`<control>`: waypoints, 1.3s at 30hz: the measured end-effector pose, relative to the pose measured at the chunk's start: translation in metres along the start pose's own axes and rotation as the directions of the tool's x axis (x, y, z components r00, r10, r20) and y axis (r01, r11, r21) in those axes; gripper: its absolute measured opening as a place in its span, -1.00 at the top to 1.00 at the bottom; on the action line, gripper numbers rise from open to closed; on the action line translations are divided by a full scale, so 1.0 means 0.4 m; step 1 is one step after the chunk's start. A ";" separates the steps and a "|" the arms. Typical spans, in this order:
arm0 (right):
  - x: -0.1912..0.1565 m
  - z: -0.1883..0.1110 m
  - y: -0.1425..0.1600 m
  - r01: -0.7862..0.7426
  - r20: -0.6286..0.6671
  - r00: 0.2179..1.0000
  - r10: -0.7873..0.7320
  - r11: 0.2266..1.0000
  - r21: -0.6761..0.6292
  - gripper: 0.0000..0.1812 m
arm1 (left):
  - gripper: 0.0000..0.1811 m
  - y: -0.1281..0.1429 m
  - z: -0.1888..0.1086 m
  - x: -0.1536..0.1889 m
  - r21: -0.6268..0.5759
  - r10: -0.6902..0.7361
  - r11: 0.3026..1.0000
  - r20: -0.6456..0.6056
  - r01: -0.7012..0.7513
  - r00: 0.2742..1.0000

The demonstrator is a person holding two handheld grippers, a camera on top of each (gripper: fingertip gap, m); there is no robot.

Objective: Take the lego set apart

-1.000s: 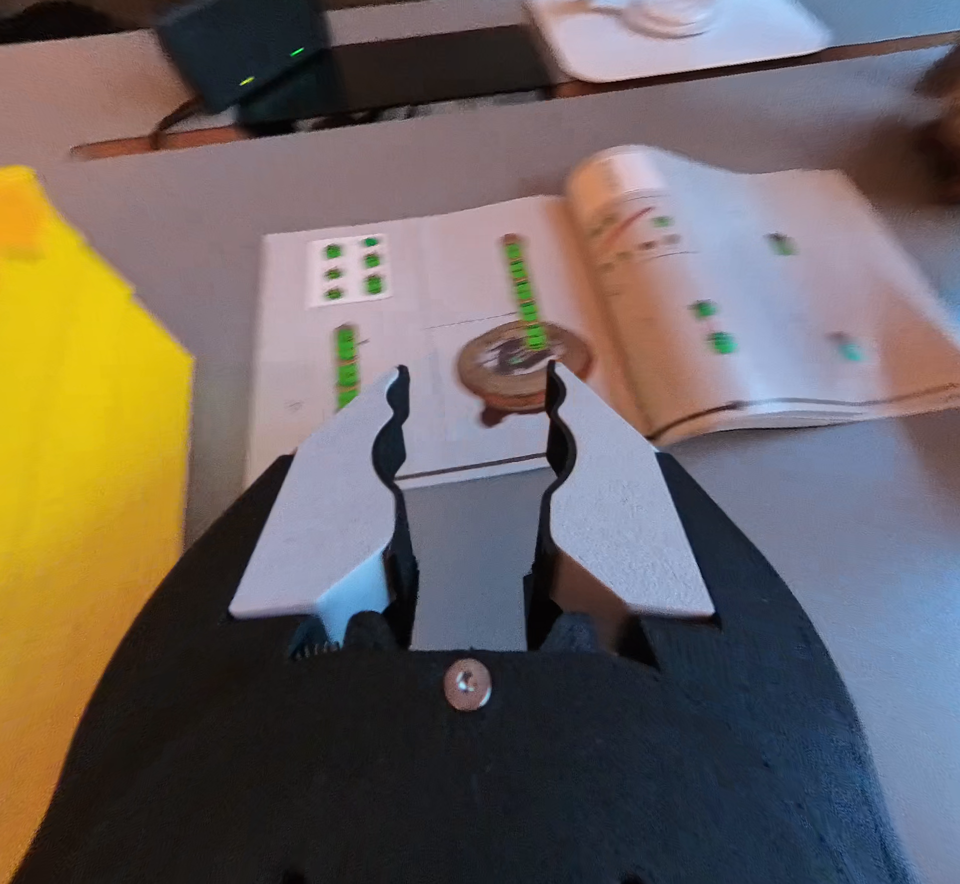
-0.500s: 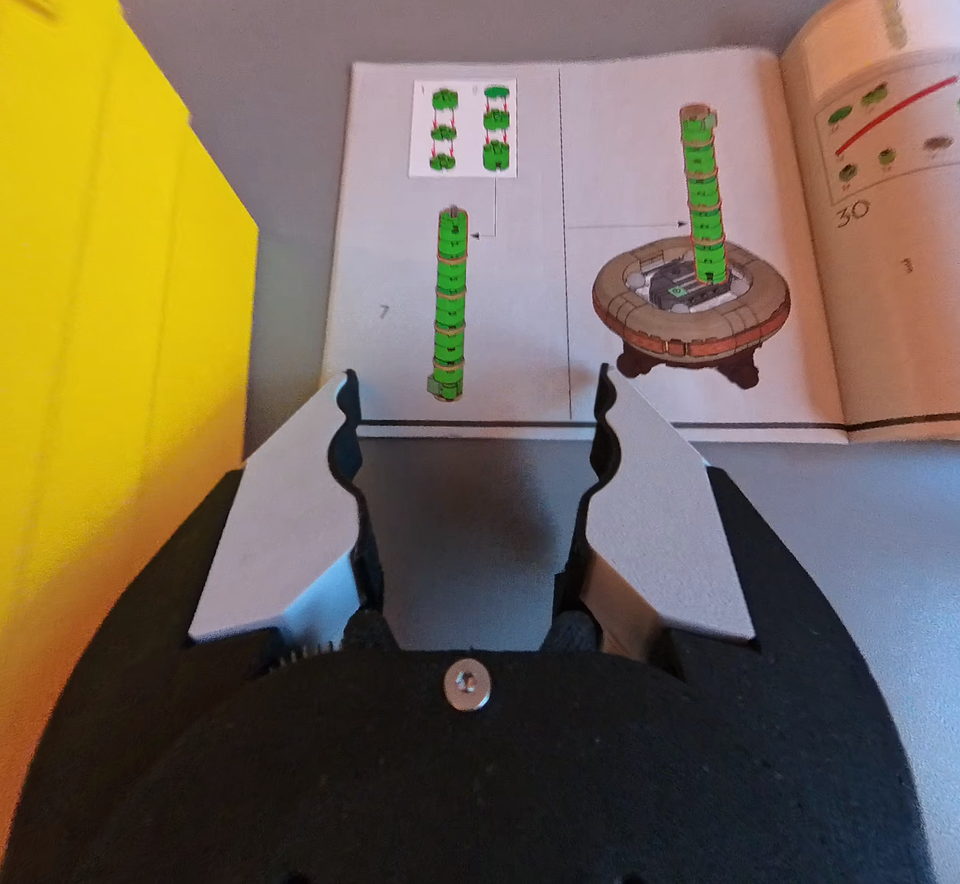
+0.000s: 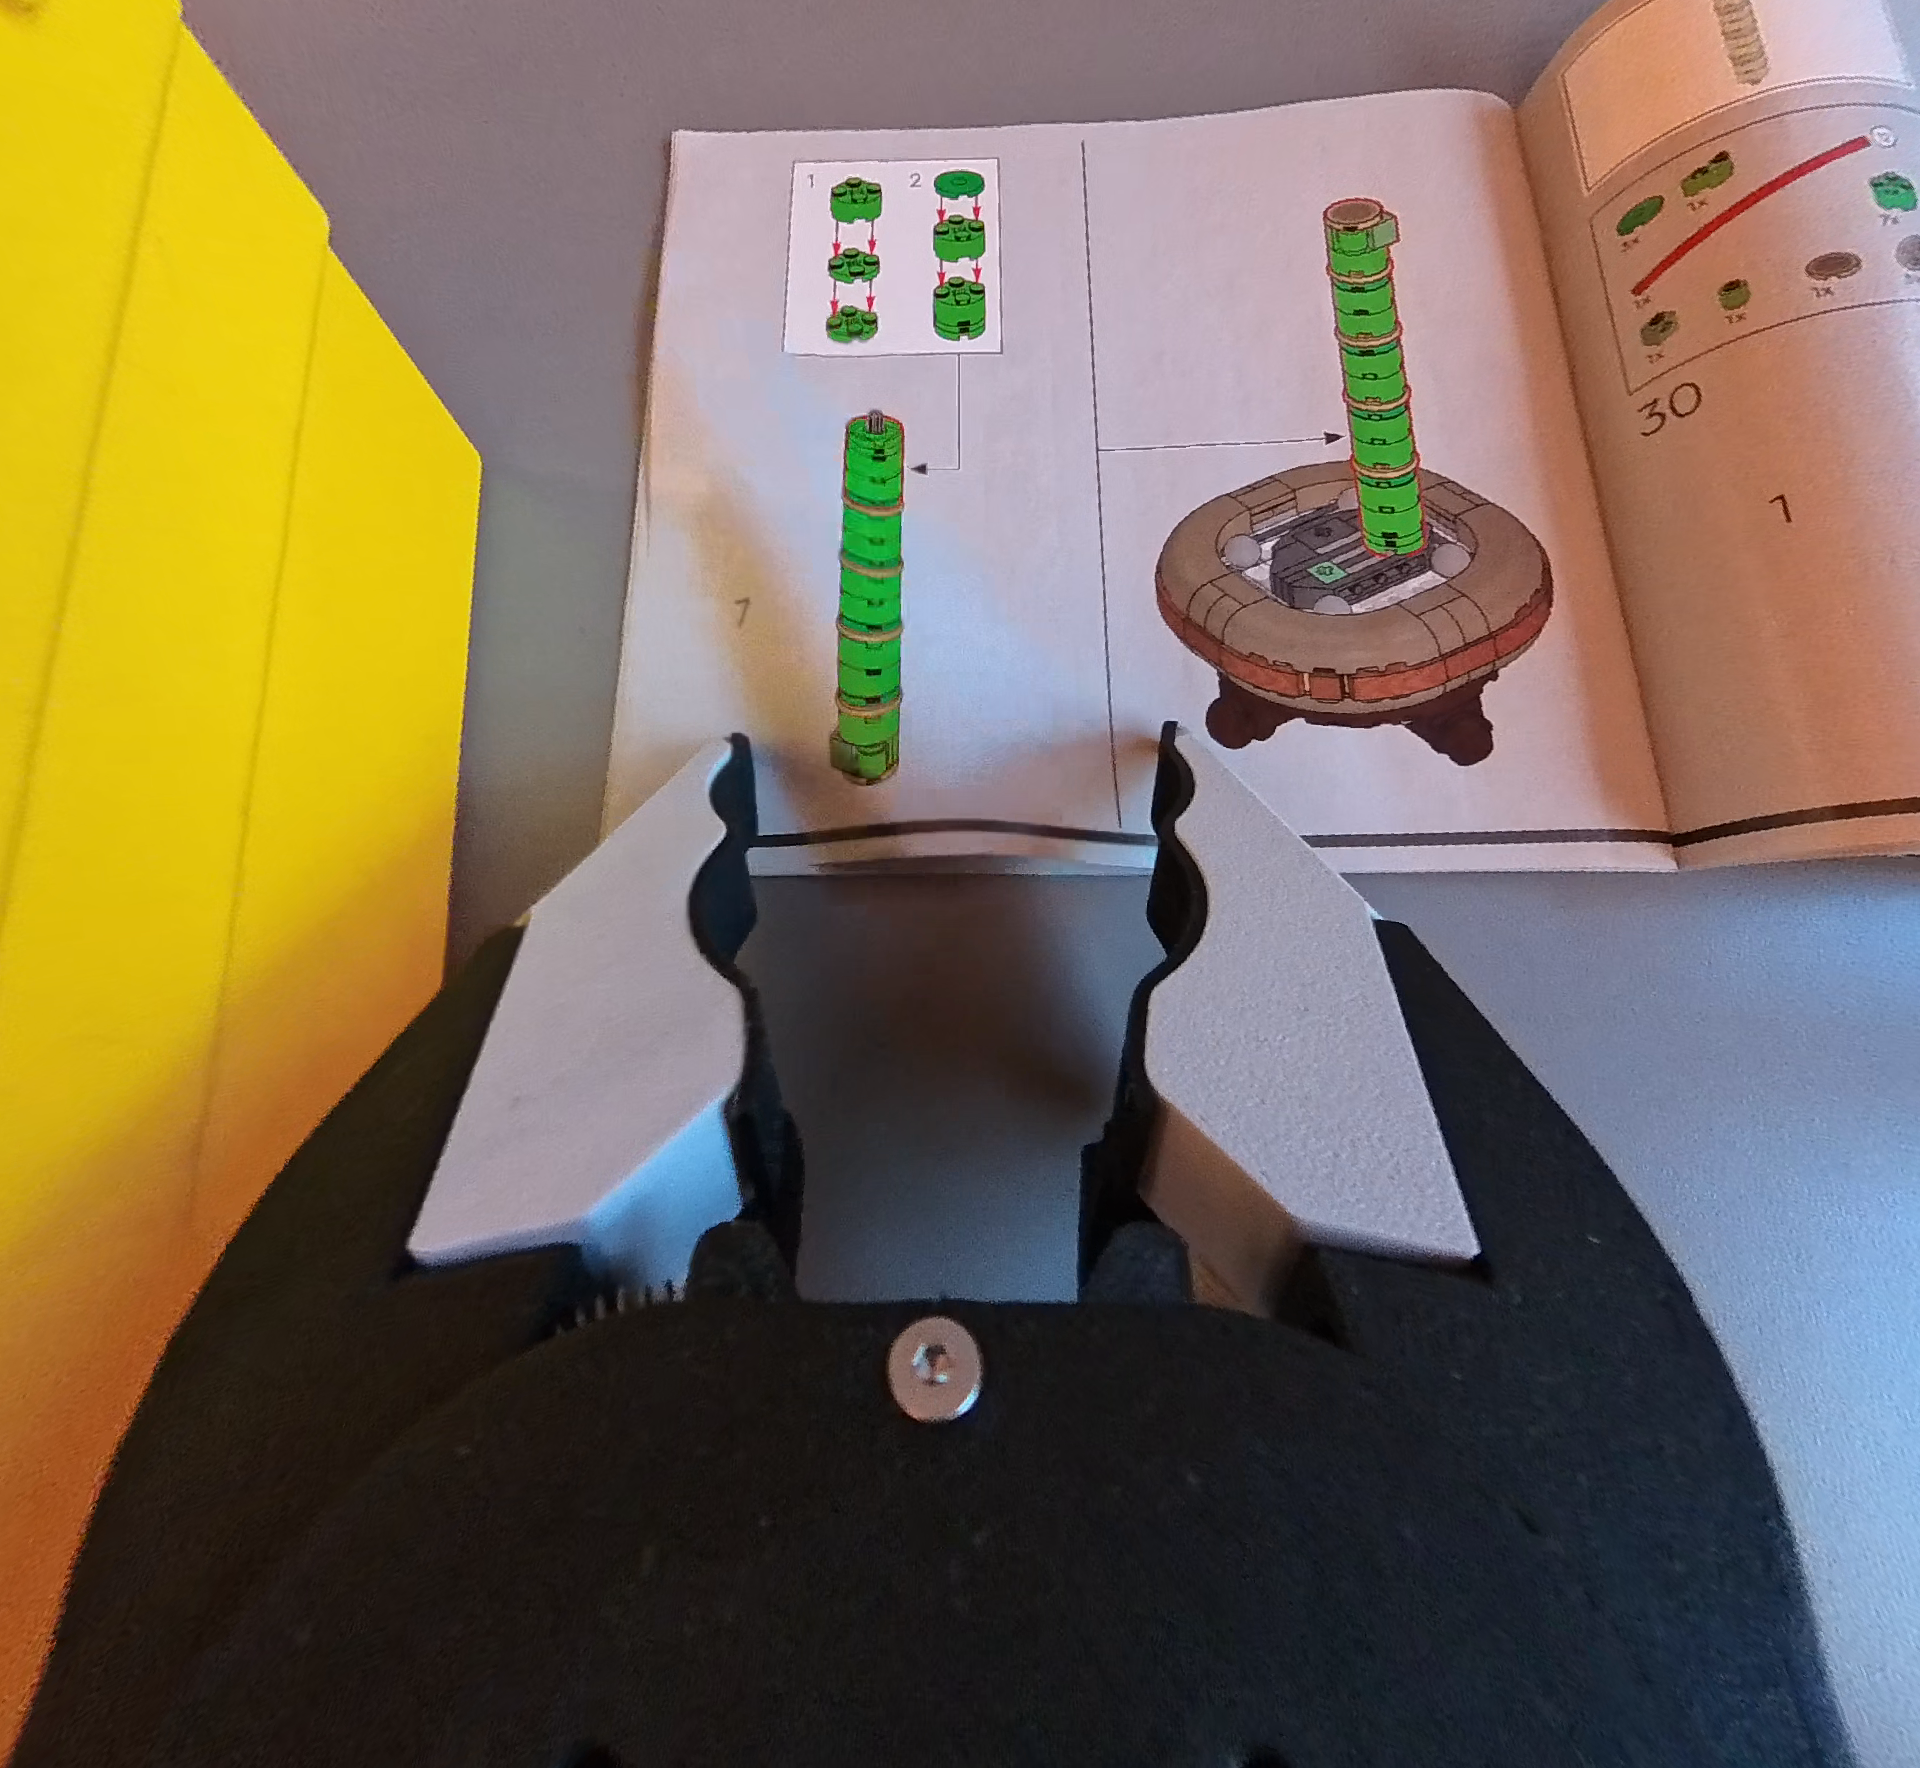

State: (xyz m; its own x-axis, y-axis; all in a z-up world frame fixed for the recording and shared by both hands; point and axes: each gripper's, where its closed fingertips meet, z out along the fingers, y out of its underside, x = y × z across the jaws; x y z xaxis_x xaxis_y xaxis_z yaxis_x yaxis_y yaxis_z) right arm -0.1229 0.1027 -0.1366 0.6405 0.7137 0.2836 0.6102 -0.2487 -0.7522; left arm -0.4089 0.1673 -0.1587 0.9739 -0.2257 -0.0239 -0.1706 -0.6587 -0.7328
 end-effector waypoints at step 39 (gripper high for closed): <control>0.048 -0.021 0.009 0.025 -0.077 0.997 -0.026 1.000 -0.011 0.63 | 0.73 -0.098 -0.159 0.581 0.293 0.768 0.552 0.187 -0.781 0.613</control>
State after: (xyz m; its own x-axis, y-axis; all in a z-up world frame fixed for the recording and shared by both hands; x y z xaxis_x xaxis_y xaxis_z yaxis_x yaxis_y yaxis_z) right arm -0.1042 0.1100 -0.1287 0.6582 0.6677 0.3479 0.6313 -0.2377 -0.7382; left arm -0.1854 0.0951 -0.0924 0.4940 -0.5095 -0.7045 -0.8105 0.0234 -0.5853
